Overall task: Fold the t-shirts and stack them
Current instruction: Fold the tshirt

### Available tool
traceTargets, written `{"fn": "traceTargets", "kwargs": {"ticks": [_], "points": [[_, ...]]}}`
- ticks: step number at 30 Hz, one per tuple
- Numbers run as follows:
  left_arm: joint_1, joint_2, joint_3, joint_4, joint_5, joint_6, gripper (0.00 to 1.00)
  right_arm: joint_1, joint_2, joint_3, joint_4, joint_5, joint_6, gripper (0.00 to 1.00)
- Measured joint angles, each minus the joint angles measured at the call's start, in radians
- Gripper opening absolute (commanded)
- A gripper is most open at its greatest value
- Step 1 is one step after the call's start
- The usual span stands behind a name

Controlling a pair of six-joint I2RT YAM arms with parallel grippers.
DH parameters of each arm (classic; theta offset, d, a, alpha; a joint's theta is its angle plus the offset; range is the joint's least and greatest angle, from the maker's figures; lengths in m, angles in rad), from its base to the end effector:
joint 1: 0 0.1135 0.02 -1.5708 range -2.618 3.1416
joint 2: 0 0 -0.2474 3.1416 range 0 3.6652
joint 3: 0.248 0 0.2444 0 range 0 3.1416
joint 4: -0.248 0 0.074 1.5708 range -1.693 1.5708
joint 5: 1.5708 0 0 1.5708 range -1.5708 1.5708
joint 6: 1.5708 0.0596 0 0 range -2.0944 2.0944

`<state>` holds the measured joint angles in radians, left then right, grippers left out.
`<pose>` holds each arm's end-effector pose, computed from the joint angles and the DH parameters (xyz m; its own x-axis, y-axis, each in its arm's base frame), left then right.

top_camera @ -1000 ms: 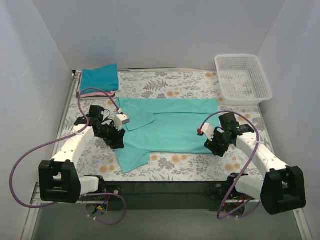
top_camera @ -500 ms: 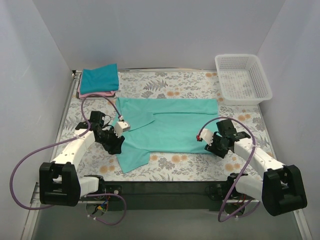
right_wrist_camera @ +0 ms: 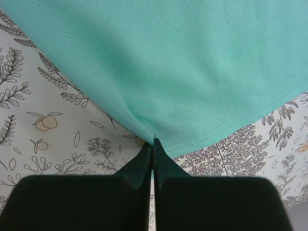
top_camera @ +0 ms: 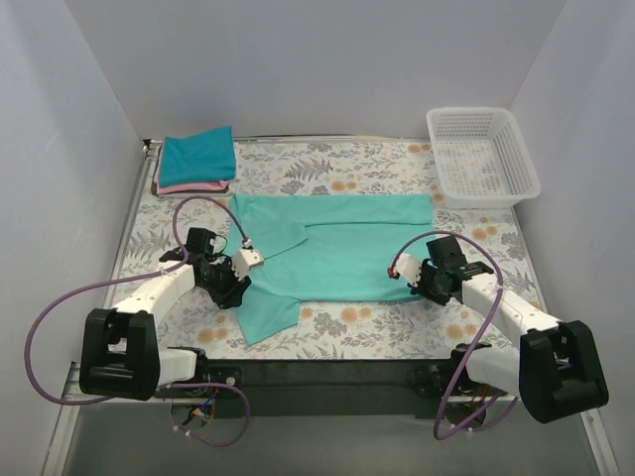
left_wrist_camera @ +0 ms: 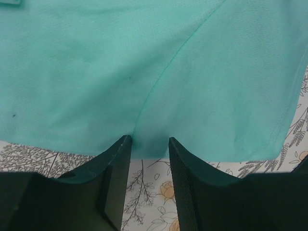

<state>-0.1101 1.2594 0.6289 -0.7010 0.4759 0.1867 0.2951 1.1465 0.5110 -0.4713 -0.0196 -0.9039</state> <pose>0.1968 -0.0492 0.1344 -0.9107 0.2667 -0.3155 0.3813 0.8366 -0.3934 0.1950 0.0605 0.1271 -0.2942 -0.9105 -0.2906 -0.8573 0.3858 -0.3408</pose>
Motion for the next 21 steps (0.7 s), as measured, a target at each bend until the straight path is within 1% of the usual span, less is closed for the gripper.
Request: {"fn": "traceTargets", "kwargs": {"ticks": [1,3,4,5,9,12,14,21], "points": [[-0.012,0.007,-0.01,0.012,-0.005,0.002,0.35,0.0,0.003,0.002,0.003,0.003,0.002,0.01],[-0.035,0.013,-0.027,0.04,-0.016,0.011,0.3,0.0,0.009,0.004,0.006,0.008,0.005,0.01],[-0.042,0.01,-0.031,0.051,-0.02,0.015,0.27,0.0,0.01,0.005,0.008,0.01,0.007,0.01],[-0.051,0.006,-0.037,0.065,-0.026,0.023,0.2,0.0,0.011,0.005,0.008,0.011,0.009,0.01],[-0.065,-0.039,-0.076,0.105,-0.051,0.065,0.08,0.0,0.01,0.005,0.008,0.013,0.01,0.01],[-0.069,-0.082,-0.098,0.089,-0.06,0.097,0.02,0.0,0.003,0.005,0.0,0.013,0.009,0.01],[-0.069,-0.113,-0.109,0.054,-0.068,0.112,0.0,0.0,-0.007,0.005,-0.021,0.013,0.009,0.01],[-0.069,-0.179,-0.111,-0.092,-0.073,0.12,0.0,0.0,-0.113,-0.005,-0.147,-0.019,0.008,0.01]]}}
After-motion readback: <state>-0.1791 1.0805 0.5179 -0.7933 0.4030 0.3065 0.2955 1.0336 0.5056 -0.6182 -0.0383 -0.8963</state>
